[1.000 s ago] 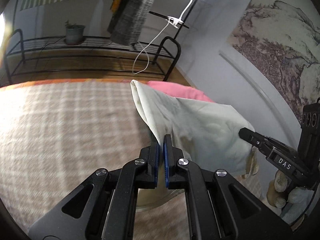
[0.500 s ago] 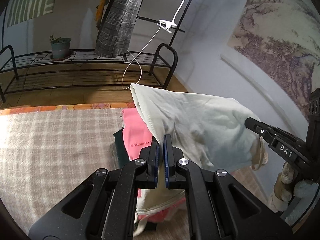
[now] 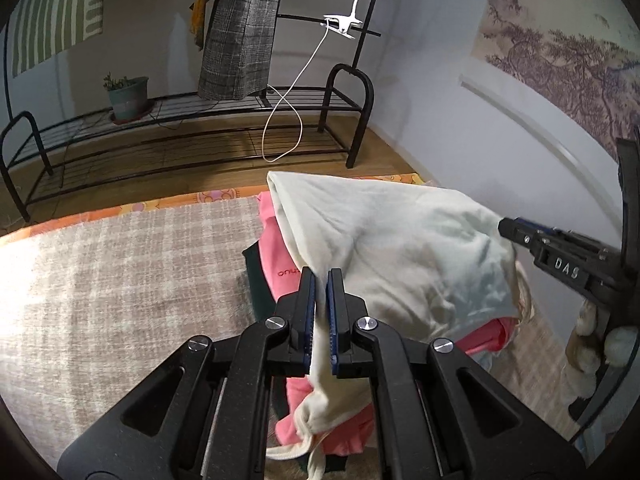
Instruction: Fold small clothes
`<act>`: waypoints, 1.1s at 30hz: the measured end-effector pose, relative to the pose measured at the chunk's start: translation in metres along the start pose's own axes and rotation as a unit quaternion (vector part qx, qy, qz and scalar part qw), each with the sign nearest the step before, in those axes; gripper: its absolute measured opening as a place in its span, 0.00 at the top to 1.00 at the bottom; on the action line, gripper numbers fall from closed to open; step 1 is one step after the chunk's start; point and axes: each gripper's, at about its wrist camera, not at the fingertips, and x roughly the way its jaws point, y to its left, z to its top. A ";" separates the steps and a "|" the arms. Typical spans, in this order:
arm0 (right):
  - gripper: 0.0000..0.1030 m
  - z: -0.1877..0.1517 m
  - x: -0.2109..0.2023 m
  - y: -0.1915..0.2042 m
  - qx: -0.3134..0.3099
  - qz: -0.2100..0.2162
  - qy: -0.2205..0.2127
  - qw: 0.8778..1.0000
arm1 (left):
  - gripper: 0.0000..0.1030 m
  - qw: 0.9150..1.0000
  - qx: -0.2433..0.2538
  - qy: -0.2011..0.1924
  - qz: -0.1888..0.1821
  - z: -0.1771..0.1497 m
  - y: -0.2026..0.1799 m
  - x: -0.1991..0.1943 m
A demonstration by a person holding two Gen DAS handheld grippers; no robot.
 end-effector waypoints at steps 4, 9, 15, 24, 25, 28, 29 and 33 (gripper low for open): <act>0.73 0.001 -0.013 -0.007 0.019 0.002 -0.011 1.000 | 0.90 1.000 -0.002 -0.008 0.003 -0.001 0.002 -0.016; 0.73 0.000 -0.041 -0.004 0.018 0.005 -0.024 1.000 | 0.90 1.000 -0.010 -0.018 -0.002 -0.002 0.003 -0.045; 0.73 -0.001 -0.083 0.007 0.017 0.006 -0.039 0.999 | 0.90 0.999 0.003 -0.044 -0.003 -0.006 -0.004 -0.096; 0.73 -0.012 -0.172 0.028 0.029 0.020 -0.077 0.996 | 0.90 0.996 0.011 -0.088 -0.009 -0.023 0.001 -0.192; 0.73 -0.015 -0.181 0.031 0.031 0.022 -0.080 0.996 | 0.90 0.996 0.014 -0.092 -0.010 -0.026 0.001 -0.202; 0.72 -0.026 -0.206 0.042 0.040 0.028 -0.082 0.995 | 0.90 0.995 0.017 -0.101 -0.014 -0.039 0.006 -0.235; 0.72 -0.032 -0.216 0.047 0.041 0.027 -0.082 0.995 | 0.90 0.994 0.017 -0.103 -0.017 -0.043 0.008 -0.243; 0.70 -0.054 -0.248 0.068 0.034 0.015 -0.087 0.996 | 0.90 0.993 0.033 -0.115 -0.015 -0.067 0.014 -0.280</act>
